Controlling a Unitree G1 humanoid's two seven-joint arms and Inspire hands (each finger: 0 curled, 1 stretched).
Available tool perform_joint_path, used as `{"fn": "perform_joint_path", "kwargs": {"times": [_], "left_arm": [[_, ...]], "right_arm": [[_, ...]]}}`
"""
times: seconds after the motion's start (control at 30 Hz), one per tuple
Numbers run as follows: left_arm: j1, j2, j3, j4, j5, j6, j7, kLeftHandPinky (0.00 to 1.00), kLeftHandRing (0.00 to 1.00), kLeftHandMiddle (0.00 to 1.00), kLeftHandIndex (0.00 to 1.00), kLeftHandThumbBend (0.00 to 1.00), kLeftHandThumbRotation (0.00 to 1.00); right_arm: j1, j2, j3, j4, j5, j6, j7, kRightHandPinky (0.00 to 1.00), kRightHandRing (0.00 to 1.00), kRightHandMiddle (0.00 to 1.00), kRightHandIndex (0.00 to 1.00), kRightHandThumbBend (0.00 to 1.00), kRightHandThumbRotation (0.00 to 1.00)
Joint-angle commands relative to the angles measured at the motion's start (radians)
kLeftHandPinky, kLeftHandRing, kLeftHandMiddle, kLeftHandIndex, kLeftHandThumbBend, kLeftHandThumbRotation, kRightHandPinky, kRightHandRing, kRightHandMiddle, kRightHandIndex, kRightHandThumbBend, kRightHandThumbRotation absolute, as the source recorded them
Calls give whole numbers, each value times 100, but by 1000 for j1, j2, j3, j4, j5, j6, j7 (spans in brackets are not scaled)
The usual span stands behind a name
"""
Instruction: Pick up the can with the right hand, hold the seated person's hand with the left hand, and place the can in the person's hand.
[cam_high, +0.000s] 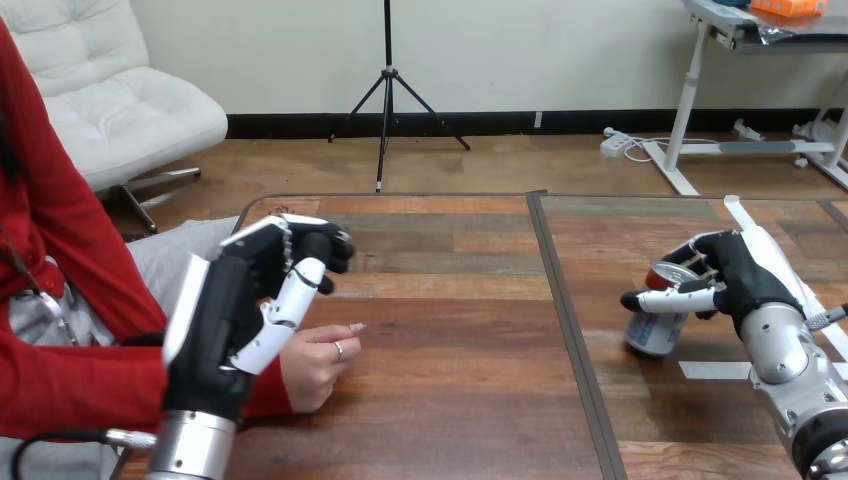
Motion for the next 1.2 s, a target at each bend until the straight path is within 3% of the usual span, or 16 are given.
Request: {"fn": "perform_joint_path", "kwargs": {"times": [0.0,0.2,0.37,0.67,0.87,1.17], "left_arm": [[-71,25,22,3,11,-26,15,48,56,58,55,42,53],[-71,43,28,-1,10,-22,16,50,57,58,55,41,48],[-70,54,36,-9,36,-10,32,51,58,58,56,44,47],[-63,86,55,-34,94,-1,58,55,61,61,58,52,45],[-56,123,66,-51,174,2,90,56,62,63,60,58,45],[-31,188,83,-125,329,52,127,57,66,68,64,67,47]], "right_arm": [[-40,-3,5,-50,1,-47,0,39,43,47,49,80,0],[-36,-11,15,-60,-7,-85,13,39,43,47,49,79,0],[-37,-12,15,-64,-6,-92,25,40,43,47,49,79,0],[-31,-20,29,-89,-13,-153,30,41,43,47,49,80,0],[-27,-23,24,-105,1,-196,51,40,42,46,48,79,0],[-19,-34,31,-145,-7,-243,61,41,42,46,47,78,0]]}}
